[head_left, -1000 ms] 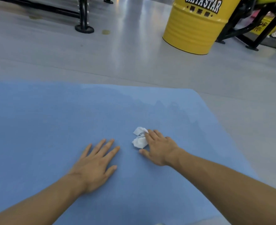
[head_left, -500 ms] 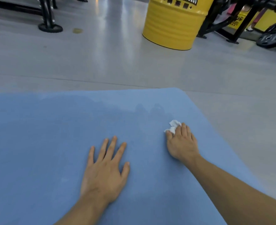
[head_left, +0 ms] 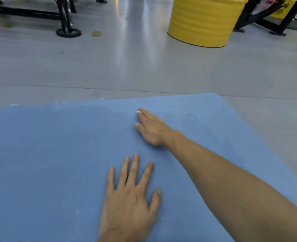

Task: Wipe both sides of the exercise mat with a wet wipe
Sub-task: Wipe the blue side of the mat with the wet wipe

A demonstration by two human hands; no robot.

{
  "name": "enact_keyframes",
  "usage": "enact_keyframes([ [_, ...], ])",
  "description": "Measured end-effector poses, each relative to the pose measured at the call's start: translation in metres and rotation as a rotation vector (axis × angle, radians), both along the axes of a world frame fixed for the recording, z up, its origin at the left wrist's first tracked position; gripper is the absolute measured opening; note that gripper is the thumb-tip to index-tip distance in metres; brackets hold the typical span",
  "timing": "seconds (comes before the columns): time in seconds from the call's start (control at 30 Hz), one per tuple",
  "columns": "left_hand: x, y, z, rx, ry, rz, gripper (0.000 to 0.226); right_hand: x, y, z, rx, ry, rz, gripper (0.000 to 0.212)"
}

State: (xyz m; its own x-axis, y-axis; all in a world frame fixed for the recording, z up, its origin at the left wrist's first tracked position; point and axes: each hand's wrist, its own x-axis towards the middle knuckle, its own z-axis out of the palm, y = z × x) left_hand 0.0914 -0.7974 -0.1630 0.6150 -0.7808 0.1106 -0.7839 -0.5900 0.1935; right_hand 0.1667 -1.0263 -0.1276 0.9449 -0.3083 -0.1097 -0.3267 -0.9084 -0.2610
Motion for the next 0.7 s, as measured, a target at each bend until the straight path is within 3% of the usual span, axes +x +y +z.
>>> enact_keyframes([
  [0.1, 0.0, -0.001, -0.002, -0.015, -0.013, 0.021, 0.072, -0.006, -0.004, -0.007, -0.082, -0.045, -0.002, 0.061],
  [0.47, -0.001, -0.001, -0.004, -0.03, -0.074, 0.047, 0.072, -0.122, -0.113, -0.012, -0.146, 0.065, -0.68, 0.059],
  [0.57, -0.001, -0.002, -0.004, -0.037, -0.075, 0.056, 0.071, -0.126, -0.115, -0.011, -0.104, 0.0, -0.68, 0.064],
  [0.7, -0.001, -0.002, -0.005, -0.061, -0.094, 0.045, 0.072, -0.086, -0.09, -0.016, -0.001, -0.085, -0.506, 0.074],
])
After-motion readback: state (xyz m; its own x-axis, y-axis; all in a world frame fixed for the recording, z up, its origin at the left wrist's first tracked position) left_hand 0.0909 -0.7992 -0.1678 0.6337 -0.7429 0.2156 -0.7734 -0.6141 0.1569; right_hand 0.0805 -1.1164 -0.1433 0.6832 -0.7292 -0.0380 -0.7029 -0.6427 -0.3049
